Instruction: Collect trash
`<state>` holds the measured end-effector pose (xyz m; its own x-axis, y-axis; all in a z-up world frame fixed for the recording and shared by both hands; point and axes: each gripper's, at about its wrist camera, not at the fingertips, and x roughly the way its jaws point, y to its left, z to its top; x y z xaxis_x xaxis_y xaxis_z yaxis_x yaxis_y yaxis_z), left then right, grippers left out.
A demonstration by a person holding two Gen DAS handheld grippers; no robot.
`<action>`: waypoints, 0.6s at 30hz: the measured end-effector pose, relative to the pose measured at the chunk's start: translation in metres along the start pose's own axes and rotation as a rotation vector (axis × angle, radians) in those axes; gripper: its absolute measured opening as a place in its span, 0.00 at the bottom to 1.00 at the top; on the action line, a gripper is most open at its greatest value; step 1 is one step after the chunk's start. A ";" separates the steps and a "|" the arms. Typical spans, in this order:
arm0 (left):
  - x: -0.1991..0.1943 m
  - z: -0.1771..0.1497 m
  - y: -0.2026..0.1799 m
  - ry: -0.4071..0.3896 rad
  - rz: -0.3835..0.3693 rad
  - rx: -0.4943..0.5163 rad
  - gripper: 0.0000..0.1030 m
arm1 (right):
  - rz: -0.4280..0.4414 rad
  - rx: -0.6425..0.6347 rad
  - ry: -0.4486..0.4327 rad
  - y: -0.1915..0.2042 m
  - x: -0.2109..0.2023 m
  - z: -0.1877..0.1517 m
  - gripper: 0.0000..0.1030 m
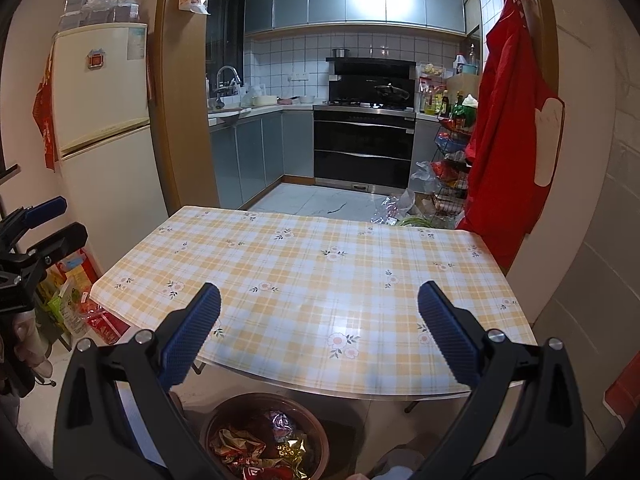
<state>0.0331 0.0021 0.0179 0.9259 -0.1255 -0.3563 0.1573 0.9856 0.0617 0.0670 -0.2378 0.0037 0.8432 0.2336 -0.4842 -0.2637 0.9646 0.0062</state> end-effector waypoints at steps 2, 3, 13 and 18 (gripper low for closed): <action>0.000 -0.001 -0.001 0.002 -0.001 -0.001 0.94 | 0.000 0.001 0.001 0.000 0.000 -0.001 0.95; 0.000 -0.001 0.000 0.003 -0.001 -0.001 0.94 | -0.001 0.001 0.002 0.000 0.001 -0.001 0.95; 0.004 -0.004 0.001 0.014 0.013 0.002 0.94 | -0.007 0.002 0.012 0.000 0.002 -0.005 0.95; 0.004 -0.004 0.002 0.015 0.013 0.003 0.95 | -0.008 0.001 0.014 0.001 0.002 -0.005 0.95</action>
<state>0.0358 0.0038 0.0126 0.9227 -0.1112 -0.3692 0.1468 0.9867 0.0695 0.0655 -0.2371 -0.0019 0.8383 0.2243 -0.4969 -0.2569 0.9664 0.0030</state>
